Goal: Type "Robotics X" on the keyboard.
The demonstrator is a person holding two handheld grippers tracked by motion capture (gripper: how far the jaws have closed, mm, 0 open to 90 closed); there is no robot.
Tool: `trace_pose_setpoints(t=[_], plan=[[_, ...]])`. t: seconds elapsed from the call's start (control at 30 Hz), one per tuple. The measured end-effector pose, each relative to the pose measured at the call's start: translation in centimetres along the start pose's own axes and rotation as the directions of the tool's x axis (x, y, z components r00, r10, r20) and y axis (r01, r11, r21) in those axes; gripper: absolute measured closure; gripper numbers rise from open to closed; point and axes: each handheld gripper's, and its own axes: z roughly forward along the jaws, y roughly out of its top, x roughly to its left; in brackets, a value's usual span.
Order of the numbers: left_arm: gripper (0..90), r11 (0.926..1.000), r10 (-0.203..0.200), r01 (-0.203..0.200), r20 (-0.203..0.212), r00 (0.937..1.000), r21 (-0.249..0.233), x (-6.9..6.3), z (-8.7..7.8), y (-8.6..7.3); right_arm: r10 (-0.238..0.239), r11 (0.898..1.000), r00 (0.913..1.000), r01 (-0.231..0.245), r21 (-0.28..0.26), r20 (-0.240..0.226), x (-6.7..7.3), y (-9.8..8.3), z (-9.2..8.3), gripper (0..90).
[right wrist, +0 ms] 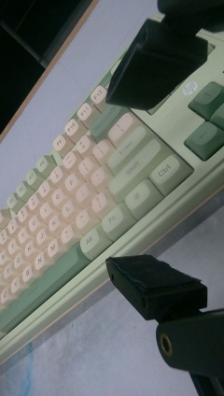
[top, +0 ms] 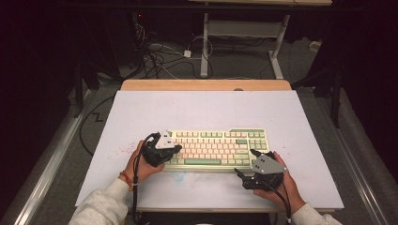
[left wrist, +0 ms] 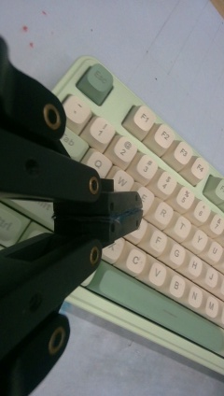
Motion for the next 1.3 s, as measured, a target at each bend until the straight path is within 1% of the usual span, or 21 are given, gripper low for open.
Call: trace_pose_setpoints(t=[0.27, 0.4, 0.57, 0.67, 0.7, 0.77, 0.83, 0.93, 0.97, 1.03, 1.07, 1.13, 1.3], plan=[[87.8, 0.9996, 0.016, -0.016, 0.013, 0.9998, 0.022, 0.1, 1.1, 0.8, -0.002, 1.0, 1.0, 0.002, 0.005, -0.003, 0.0, 0.0, 0.1, 18.6], [87.8, 0.9991, 0.024, -0.025, 0.016, 0.9996, 0.033, 0.0, 1.4, 0.9, -0.003, 1.0, 1.0, 0.003, 0.007, -0.003, 0.0, -0.1, 0.1, 18.6], [87.7, 0.9992, 0.021, -0.021, 0.013, 0.9997, 0.033, 0.0, 1.7, 1.0, -0.005, 1.0, 1.0, 0.005, 0.009, -0.005, 0.0, -0.1, 0.1, 18.6], [87.8, 0.9982, 0.027, -0.028, 0.019, 0.9994, 0.053, 0.0, 2.0, 1.0, -0.008, 1.0, 0.9999, 0.008, 0.012, -0.007, 0.1, -0.1, 0.2, 18.7], [87.8, 0.998, 0.029, -0.03, 0.013, 0.9995, 0.056, 0.0, 2.2, 0.9, -0.008, 1.0, 0.9999, 0.008, 0.014, -0.009, 0.1, -0.1, 0.2, 18.6], [87.8, 0.9982, 0.022, -0.023, 0.015, 0.9996, 0.055, 0.1, 2.2, 0.9, -0.012, 1.0, 0.9999, 0.012, 0.017, -0.01, 0.1, -0.1, 0.2, 18.6], [87.8, 0.998, 0.027, -0.028, 0.013, 0.9995, 0.056, 0.1, 2.1, 1.0, -0.01, 1.0, 0.9999, 0.01, 0.016, -0.009, 0.1, -0.1, 0.2, 18.7], [87.8, 0.9989, 0.031, -0.031, 0.006, 0.9995, 0.035, 0.0, 1.7, 1.2, -0.009, 1.0, 0.9999, 0.009, 0.013, -0.007, 0.0, -0.1, 0.1, 18.6], [87.8, 0.9985, 0.042, -0.042, 0.001, 0.9991, 0.036, 0.0, 1.6, 1.3, -0.009, 1.0, 0.9999, 0.009, 0.013, -0.005, 0.0, -0.1, 0.1, 18.6], [87.8, 0.9986, 0.044, -0.044, -0.002, 0.999, 0.028, -0.2, 1.5, 1.4, -0.009, 1.0, 1.0, 0.009, 0.01, -0.004, 0.0, -0.1, 0.1, 18.6], [87.8, 0.9983, 0.05, -0.05, 0.001, 0.9988, 0.031, -0.2, 1.4, 1.4, -0.006, 1.0, 1.0, 0.006, 0.007, -0.004, 0.0, 0.0, 0.0, 18.6], [87.8, 0.9985, 0.05, -0.05, -0.005, 0.9988, 0.024, -0.2, 1.3, 1.5, -0.006, 1.0, 1.0, 0.006, 0.007, -0.001, -0.1, 0.0, 0.0, 18.6], [87.8, 0.9986, 0.05, -0.05, -0.003, 0.9988, 0.018, -0.3, 1.1, 1.6, -0.005, 1.0, 1.0, 0.005, 0.006, 0.0, -0.1, 0.0, 0.0, 18.6]])
